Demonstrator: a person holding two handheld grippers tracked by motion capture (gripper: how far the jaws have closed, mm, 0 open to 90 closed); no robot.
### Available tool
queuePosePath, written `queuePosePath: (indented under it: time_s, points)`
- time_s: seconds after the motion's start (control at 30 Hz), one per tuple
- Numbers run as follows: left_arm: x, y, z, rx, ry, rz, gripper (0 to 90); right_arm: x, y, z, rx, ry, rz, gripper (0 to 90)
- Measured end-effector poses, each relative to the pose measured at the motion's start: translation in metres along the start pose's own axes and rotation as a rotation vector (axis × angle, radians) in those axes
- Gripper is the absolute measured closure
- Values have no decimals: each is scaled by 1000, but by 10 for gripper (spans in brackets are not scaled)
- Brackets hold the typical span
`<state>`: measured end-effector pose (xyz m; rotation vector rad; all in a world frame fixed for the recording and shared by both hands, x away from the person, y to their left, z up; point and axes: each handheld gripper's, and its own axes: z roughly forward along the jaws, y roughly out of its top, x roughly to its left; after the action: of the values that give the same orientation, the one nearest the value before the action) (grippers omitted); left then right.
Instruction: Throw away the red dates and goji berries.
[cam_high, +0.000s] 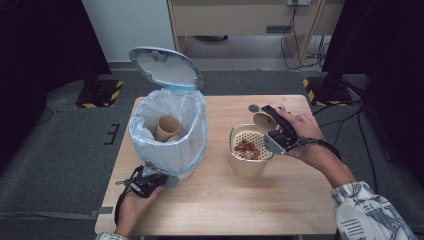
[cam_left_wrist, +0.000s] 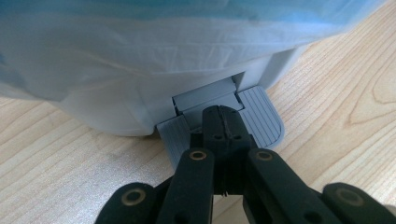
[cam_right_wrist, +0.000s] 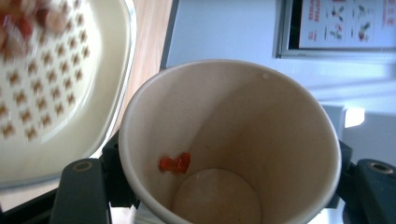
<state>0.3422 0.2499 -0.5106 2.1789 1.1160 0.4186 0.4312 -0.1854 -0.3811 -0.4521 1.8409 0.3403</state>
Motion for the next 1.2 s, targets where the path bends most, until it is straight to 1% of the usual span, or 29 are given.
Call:
queuePosePath:
  time_s: [0.07, 0.1, 0.17, 0.27, 0.4, 0.47, 0.6, 0.63, 0.77, 0.9, 1.03, 1.2]
  points:
    - [0, 0, 0, 0, 1, 0, 900, -4, -2, 0, -19, 1, 72, 294]
    - [0, 0, 0, 0, 1, 0, 900, -7, -3, -1, -44, 6, 135, 294]
    - [0, 0, 0, 0, 0, 0, 900, -11, -3, -1, -71, 12, 225, 294]
    - [0, 0, 0, 0, 0, 0, 900, -18, -4, -1, -114, 11, 321, 294]
    - [0, 0, 0, -1, -1, -1, 900, -27, -6, 0, -168, 11, 465, 293]
    - [0, 0, 0, -1, -1, -1, 900, -29, -7, 1, -185, 17, 512, 292]
    - [0, 0, 0, 0, -1, -1, 900, -29, -8, 3, -200, 28, 556, 290]
    - [0, 0, 0, 0, -1, 0, 900, -29, -9, 4, -212, 36, 586, 290]
    - [0, 0, 0, -1, 0, -2, 900, -28, -11, 7, -236, 45, 661, 290]
    - [0, 0, 0, -1, 0, -2, 900, -28, -14, 9, -241, 49, 691, 291]
    - [0, 0, 0, -1, 0, -2, 900, -28, -15, 8, -245, 50, 703, 290]
    - [0, 0, 0, -1, 0, -1, 900, -31, -14, 7, -263, 49, 734, 290]
